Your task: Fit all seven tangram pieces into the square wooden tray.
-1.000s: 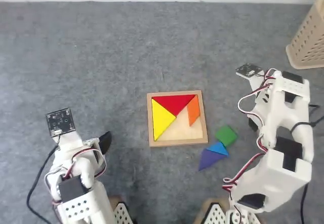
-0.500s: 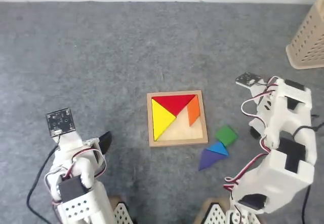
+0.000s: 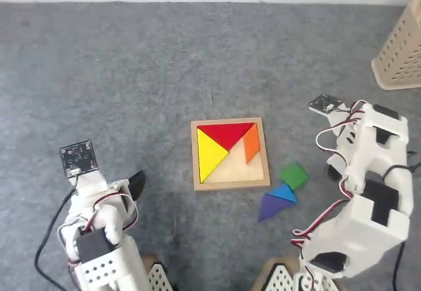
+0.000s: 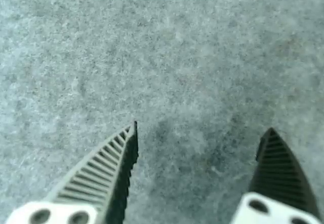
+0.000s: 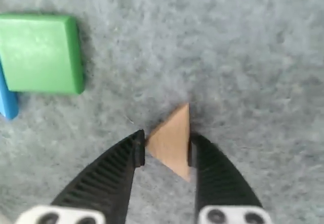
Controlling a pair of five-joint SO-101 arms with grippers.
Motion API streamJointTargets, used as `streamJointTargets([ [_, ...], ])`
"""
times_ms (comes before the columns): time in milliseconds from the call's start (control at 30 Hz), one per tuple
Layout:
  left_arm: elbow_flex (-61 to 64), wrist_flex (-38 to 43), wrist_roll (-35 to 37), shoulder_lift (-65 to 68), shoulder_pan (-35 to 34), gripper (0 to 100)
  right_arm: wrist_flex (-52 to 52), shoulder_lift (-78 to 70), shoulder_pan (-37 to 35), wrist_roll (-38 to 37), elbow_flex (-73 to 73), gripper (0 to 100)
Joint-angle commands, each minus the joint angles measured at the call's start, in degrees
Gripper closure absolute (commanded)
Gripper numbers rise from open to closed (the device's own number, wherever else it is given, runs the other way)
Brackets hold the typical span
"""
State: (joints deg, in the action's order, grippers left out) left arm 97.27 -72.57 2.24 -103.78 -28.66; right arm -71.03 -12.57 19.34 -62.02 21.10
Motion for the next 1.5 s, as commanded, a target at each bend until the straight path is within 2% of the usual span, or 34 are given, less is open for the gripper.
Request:
streamJointTargets([
  [0,-0.75,0.09,-0.09,-0.7,0.09,65,0.31,0.92,0.57,-0.53,0.53,95.0],
  [100,-0.75,0.09,-0.09,-0.7,0.09,65,0.31,0.92,0.31,0.97,0.35,95.3],
  [267,-0.75,0.09,-0.09,-0.7,0.09,65,-1.27,1.63,-1.98,11.6,-4.48,95.4],
  [467,-0.75,0.09,-0.09,-0.7,0.09,65,-10.33,1.63,-10.42,29.01,-16.0,95.5],
  [733,-0.75,0.09,-0.09,-0.7,0.09,65,-18.42,1.63,-22.81,47.12,-29.19,95.5],
  [1133,-0.75,0.09,-0.09,-0.7,0.09,65,-9.98,0.75,-44.44,67.96,-30.24,95.5],
  [1300,-0.75,0.09,-0.09,-0.7,0.09,65,-8.13,-3.21,-49.89,72.7,-29.45,95.4],
  [1467,-0.75,0.09,-0.09,-0.7,0.09,65,-7.96,-9.63,-50.51,76.92,-29.71,95.4],
])
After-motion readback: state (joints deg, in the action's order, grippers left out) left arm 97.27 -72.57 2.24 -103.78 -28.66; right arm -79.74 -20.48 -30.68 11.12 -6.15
